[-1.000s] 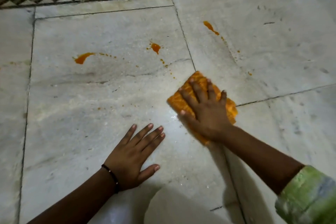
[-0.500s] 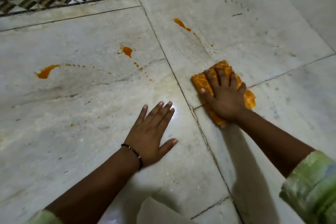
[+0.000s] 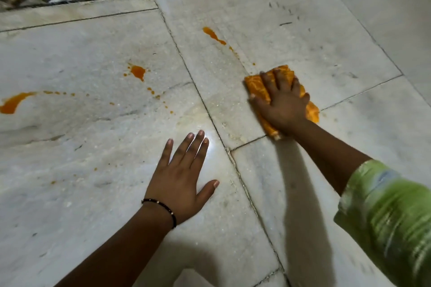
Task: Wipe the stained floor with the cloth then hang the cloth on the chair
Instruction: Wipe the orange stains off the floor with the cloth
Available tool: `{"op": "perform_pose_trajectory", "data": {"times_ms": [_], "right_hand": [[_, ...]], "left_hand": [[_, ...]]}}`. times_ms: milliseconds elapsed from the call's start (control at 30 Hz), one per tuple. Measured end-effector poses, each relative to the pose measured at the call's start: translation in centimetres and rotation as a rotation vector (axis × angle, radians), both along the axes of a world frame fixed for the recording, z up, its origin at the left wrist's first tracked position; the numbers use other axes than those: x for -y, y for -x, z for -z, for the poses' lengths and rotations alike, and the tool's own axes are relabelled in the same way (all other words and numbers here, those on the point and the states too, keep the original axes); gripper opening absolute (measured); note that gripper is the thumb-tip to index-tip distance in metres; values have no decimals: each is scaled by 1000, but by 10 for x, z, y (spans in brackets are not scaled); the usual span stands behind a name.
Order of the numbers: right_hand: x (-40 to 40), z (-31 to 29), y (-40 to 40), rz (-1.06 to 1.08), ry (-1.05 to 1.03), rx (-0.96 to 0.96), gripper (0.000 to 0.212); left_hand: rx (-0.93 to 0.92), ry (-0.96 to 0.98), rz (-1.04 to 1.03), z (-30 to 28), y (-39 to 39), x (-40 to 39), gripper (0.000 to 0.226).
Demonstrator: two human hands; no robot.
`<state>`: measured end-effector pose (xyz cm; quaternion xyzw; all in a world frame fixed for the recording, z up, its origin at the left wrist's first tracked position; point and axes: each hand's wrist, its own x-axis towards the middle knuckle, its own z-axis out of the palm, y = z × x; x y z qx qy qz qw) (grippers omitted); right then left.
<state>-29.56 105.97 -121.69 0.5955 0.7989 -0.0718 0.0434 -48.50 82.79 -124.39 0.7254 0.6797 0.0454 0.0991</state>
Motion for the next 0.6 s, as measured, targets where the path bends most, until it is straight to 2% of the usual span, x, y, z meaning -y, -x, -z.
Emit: {"op": "perform_pose_trajectory", "data": {"times_ms": [133, 233, 267, 333, 433, 500, 600], "right_hand": [[43, -3, -9, -419, 3, 40, 74], [55, -4, -53, -607, -5, 45, 65], [46, -6, -65, -591, 1, 55, 62], [22, -6, -69, -423, -1, 34, 62], [-10, 2, -31, -57, -19, -64, 59], [-19, 3, 1, 106, -6, -122, 55], [-9, 3, 21, 35, -22, -109, 57]], "left_hand": [[10, -4, 7, 2, 2, 1, 76], [13, -15, 3, 1, 3, 2, 76], [13, -19, 3, 1, 2, 1, 76], [9, -15, 1, 0, 1, 1, 76], [5, -5, -10, 1, 1, 1, 76], [9, 2, -11, -1, 1, 1, 76], [12, 6, -8, -1, 1, 1, 76]]}}
